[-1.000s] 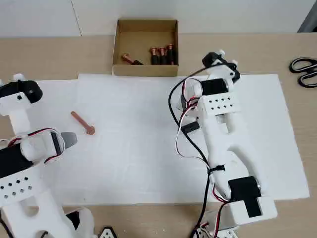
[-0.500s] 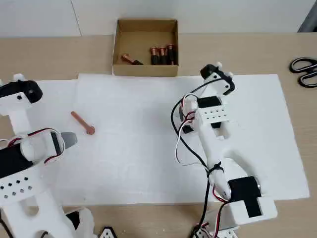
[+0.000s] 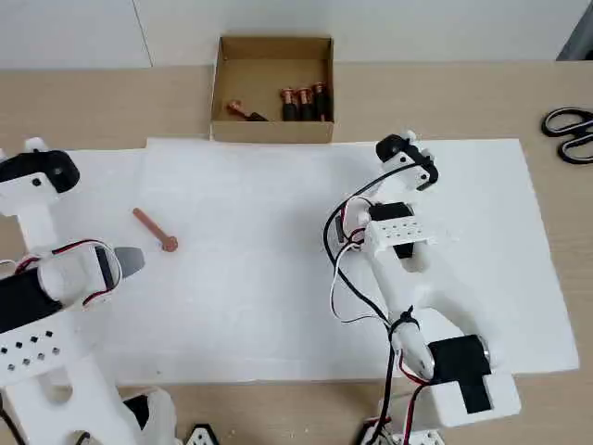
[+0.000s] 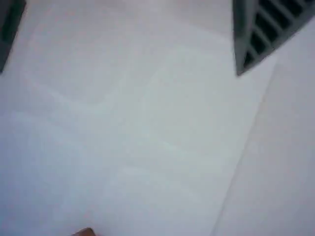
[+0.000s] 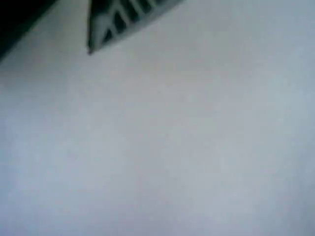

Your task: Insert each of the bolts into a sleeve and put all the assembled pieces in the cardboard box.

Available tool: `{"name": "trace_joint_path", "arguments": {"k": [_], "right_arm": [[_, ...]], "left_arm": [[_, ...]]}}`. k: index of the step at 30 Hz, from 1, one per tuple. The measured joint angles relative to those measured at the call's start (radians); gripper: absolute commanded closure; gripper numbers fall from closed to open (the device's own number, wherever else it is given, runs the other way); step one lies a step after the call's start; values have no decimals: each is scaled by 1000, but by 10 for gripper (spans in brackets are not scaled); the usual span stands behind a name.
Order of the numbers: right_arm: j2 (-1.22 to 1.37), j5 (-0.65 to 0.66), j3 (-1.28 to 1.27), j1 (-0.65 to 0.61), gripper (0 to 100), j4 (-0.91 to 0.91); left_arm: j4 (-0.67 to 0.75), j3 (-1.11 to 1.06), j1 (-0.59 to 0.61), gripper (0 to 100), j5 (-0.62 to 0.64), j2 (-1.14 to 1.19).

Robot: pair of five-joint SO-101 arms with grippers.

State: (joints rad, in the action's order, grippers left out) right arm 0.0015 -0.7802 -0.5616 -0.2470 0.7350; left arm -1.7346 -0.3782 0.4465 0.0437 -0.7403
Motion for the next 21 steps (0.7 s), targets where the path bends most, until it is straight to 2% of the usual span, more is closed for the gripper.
{"name": "trace_joint_path", "arguments": {"k": [5,7,21], "right_arm": [[0,2,-3,5,998,0],[0,2,-3,3,974,0],[2,6,-3,0,995,-2]], "left_arm": [[0,0,0,720,0,0],[0,0,0,720,0,0],[0,0,0,720,0,0]]}}
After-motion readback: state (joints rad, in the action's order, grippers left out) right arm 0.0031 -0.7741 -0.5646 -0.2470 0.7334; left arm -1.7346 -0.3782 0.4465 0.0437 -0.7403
